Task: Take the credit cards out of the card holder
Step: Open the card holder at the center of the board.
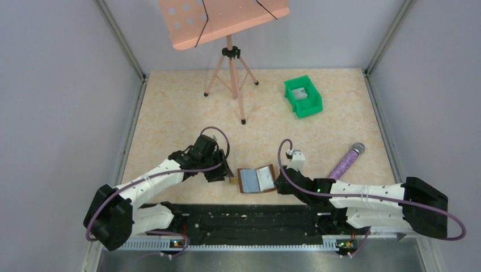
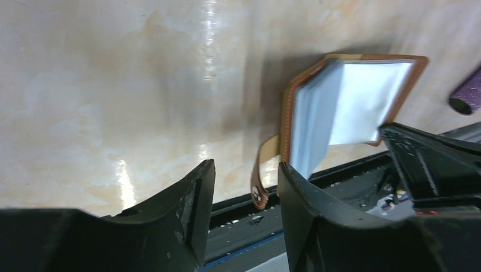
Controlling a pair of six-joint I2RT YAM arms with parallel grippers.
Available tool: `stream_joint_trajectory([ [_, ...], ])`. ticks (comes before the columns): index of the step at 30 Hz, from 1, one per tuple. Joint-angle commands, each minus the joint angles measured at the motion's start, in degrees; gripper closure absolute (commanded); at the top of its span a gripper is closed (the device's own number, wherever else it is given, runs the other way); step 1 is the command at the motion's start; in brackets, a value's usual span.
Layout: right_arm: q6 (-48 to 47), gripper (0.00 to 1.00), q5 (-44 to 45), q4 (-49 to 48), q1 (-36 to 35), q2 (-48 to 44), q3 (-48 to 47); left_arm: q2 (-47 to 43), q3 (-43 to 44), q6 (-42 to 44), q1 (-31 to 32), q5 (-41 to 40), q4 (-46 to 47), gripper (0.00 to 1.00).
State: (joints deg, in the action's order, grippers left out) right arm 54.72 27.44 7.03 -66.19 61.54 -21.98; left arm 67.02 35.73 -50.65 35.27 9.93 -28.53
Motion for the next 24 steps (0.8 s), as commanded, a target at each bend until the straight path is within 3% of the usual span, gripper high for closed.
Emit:
stream_joint_trajectory([
  [1, 0.7, 1.0, 0.1, -1.0, 0.5, -2.2, 1.2, -3.2, 0.8, 0.6, -0.3, 5.7, 4.8, 0.46],
  [10, 1.8, 1.0, 0.2, -1.4, 0.5, -3.5, 3.1, -2.3, -5.2, 2.2, -0.2, 12.0, 17.8, 0.34],
  [24, 1.8, 1.0, 0.2, -3.0, 0.5, -5.0, 4.9, 5.0, -9.2, 0.4, -0.2, 17.2, 34.4, 0.4],
])
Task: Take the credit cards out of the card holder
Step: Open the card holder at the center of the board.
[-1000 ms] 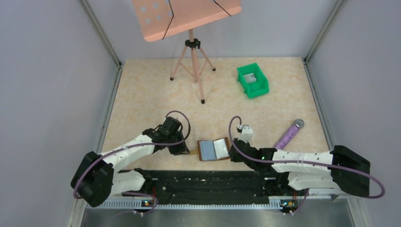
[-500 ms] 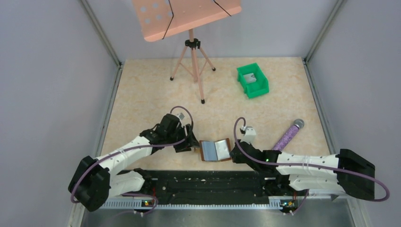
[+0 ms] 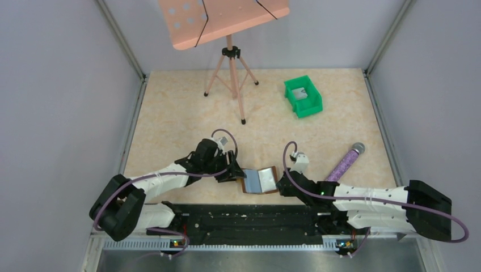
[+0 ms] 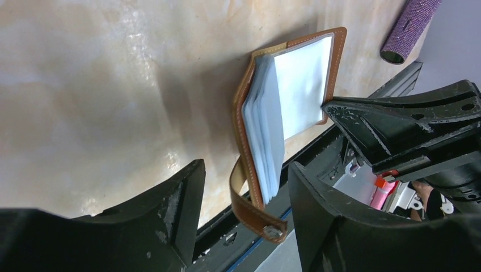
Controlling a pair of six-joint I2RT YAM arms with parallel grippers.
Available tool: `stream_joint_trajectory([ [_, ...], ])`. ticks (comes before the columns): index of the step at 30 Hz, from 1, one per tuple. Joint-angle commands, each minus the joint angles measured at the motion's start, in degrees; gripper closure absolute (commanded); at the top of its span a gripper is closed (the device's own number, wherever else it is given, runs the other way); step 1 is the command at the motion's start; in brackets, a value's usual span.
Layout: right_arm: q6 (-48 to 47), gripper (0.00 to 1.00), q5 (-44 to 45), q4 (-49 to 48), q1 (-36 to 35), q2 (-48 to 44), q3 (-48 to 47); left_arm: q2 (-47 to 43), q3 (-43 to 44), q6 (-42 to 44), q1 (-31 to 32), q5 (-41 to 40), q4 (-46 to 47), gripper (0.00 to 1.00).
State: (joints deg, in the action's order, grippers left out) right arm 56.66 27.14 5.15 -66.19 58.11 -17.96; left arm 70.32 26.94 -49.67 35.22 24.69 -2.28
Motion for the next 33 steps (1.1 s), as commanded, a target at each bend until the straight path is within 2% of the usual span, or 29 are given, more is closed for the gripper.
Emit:
stream_joint_trajectory([
  [1, -0.2, 1.0, 0.6, -1.1, 0.5, -1.8, 0.9, 2.3, -0.5, -0.7, -0.2, 2.8, 8.9, 0.41],
  [4, -0.2, 1.0, 0.6, -1.1, 0.5, -2.2, 1.2, 4.2, -0.7, -1.5, -0.1, 4.1, 11.3, 0.47],
  [7, 0.1, 1.0, 0.5, -1.2, 0.5, -2.3, 1.3, 5.4, -1.6, -2.7, -0.1, 5.6, 14.2, 0.57],
  [11, 0.5, 1.0, 0.1, -1.3, 0.5, -2.6, 1.4, 5.8, -2.9, -4.2, -0.1, 6.6, 17.5, 0.62],
  [18, 0.5, 1.0, 0.0, -0.7, 0.5, -2.8, 0.4, 6.2, -2.7, -3.9, -0.1, 6.5, 17.7, 0.79],
  [23, 1.2, 0.79, 0.0, 5.8, 0.5, -3.5, -4.7, 6.3, -2.2, -3.6, -0.1, 6.8, 17.1, 0.92],
  [26, 0.0, 0.7, -0.5, 9.7, 0.5, -4.5, -8.8, 5.8, -2.1, -3.5, -0.1, 6.5, 16.5, 1.0],
  [30, -1.6, 0.6, -2.7, 10.2, 0.5, -4.1, -13.5, 4.5, -2.1, -3.9, 0.0, 6.2, 15.8, 1.0],
  [33, -3.0, 0.58, -5.6, 7.9, 0.5, -2.7, -16.3, 2.9, -2.0, -3.8, -0.1, 5.3, 14.3, 1.0],
])
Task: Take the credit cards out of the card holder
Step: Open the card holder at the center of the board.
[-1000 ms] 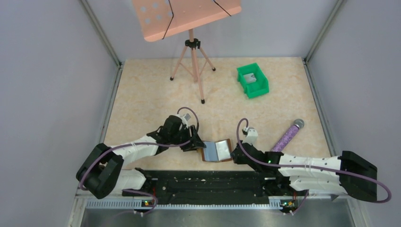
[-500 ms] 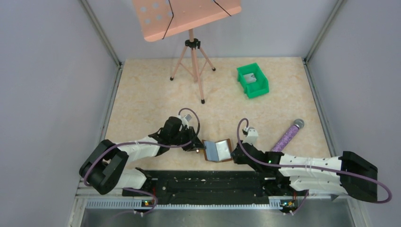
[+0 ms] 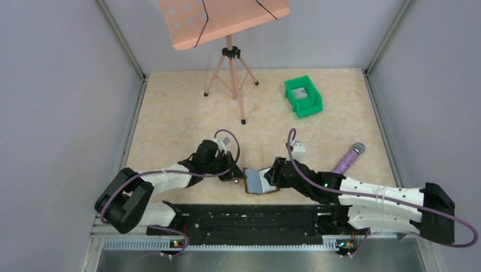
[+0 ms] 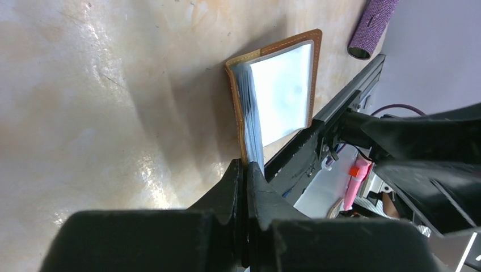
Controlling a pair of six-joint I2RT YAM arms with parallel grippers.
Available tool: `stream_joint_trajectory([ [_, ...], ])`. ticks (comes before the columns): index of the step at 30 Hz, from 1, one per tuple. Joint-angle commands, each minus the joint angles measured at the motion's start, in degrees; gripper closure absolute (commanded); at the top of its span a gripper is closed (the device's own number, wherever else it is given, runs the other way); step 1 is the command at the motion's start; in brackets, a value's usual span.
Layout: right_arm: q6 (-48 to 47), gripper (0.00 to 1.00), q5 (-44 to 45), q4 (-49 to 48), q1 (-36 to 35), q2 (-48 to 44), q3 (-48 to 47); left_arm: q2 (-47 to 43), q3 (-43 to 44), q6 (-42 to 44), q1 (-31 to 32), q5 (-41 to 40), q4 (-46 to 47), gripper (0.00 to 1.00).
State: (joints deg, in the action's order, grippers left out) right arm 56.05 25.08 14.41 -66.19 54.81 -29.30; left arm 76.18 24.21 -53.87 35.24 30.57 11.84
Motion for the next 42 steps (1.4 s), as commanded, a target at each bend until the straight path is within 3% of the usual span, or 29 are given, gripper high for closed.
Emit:
stream_joint_trajectory([
  [1, -2.8, 0.57, -5.1, -3.2, 0.5, 1.3, -5.4, -3.5, 0.6, 0.5, -0.1, -0.9, -0.3, 1.0],
  [3, -3.5, 0.55, -7.2, -7.3, 0.5, 3.2, -5.4, -4.9, 0.5, 0.6, 0.0, -1.6, -1.2, 1.0],
  [8, -3.4, 0.35, -7.8, -10.5, 0.5, 11.0, -6.6, -5.9, -0.3, 1.0, 0.2, -1.8, -2.1, 1.0],
  [12, -3.5, 0.3, -7.2, -11.0, 0.5, 16.6, -6.9, -6.5, -0.9, 1.0, 0.4, -1.8, -2.2, 1.0],
  [27, -3.6, 0.32, -10.2, -16.6, 0.5, 22.3, -4.9, -7.3, -1.3, 1.4, 0.8, -2.7, -3.5, 1.0],
  [36, -3.8, 0.53, -7.7, -12.3, 0.5, 21.5, -4.3, -7.1, -1.1, 2.2, 0.8, -3.3, -5.1, 1.0],
  [42, -3.9, 0.53, -6.1, -10.6, 0.5, 18.1, -3.2, -7.2, -1.0, 2.9, 0.8, -3.9, -6.1, 1.0],
])
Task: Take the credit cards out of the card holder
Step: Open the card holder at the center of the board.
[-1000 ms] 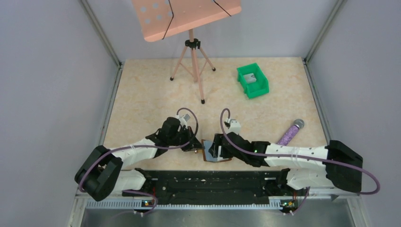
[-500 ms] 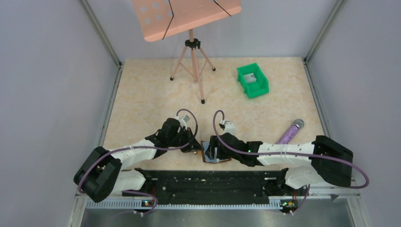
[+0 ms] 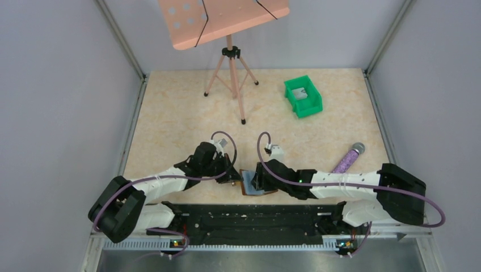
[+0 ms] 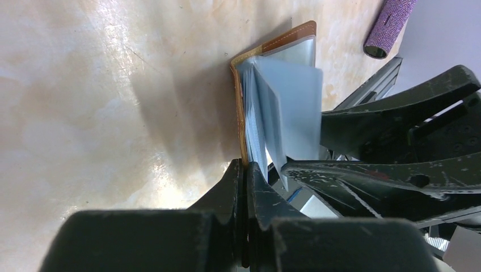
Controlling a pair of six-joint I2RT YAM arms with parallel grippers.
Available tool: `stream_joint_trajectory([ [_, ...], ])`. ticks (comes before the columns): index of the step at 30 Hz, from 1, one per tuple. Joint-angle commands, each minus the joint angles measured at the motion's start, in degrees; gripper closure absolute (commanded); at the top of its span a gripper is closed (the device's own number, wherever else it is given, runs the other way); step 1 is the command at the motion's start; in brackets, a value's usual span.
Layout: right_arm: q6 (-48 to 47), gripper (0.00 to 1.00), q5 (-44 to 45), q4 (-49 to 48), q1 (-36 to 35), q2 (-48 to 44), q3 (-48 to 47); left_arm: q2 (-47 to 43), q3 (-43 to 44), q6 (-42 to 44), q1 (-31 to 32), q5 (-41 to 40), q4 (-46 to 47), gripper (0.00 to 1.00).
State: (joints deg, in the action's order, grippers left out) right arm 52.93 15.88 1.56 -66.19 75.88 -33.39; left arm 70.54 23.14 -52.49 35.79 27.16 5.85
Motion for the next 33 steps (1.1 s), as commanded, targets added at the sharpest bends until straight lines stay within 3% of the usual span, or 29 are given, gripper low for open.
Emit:
stream_joint_trajectory([
  [1, -0.8, 0.53, 3.4, 2.4, 0.5, -3.3, 0.9, -1.5, 0.1, 1.6, 0.2, -0.5, -0.2, 1.0],
  [11, -0.6, 0.57, 4.8, 5.1, 0.5, -4.0, 1.3, -2.0, 0.1, 2.0, 0.2, -0.9, -1.3, 1.0],
  [17, -0.2, 0.69, 6.7, 8.6, 0.5, -5.7, 1.2, -2.0, 0.2, 2.1, 0.2, -1.1, -1.8, 1.0],
  [24, 0.5, 0.63, 7.6, 10.8, 0.5, -7.0, 1.7, -2.1, 0.3, 2.2, 0.2, -1.1, -2.0, 1.0],
  [33, -0.5, 0.66, 7.8, 9.6, 0.5, -9.1, 2.6, -2.2, 0.3, 2.4, 0.2, -1.1, -2.2, 1.0],
])
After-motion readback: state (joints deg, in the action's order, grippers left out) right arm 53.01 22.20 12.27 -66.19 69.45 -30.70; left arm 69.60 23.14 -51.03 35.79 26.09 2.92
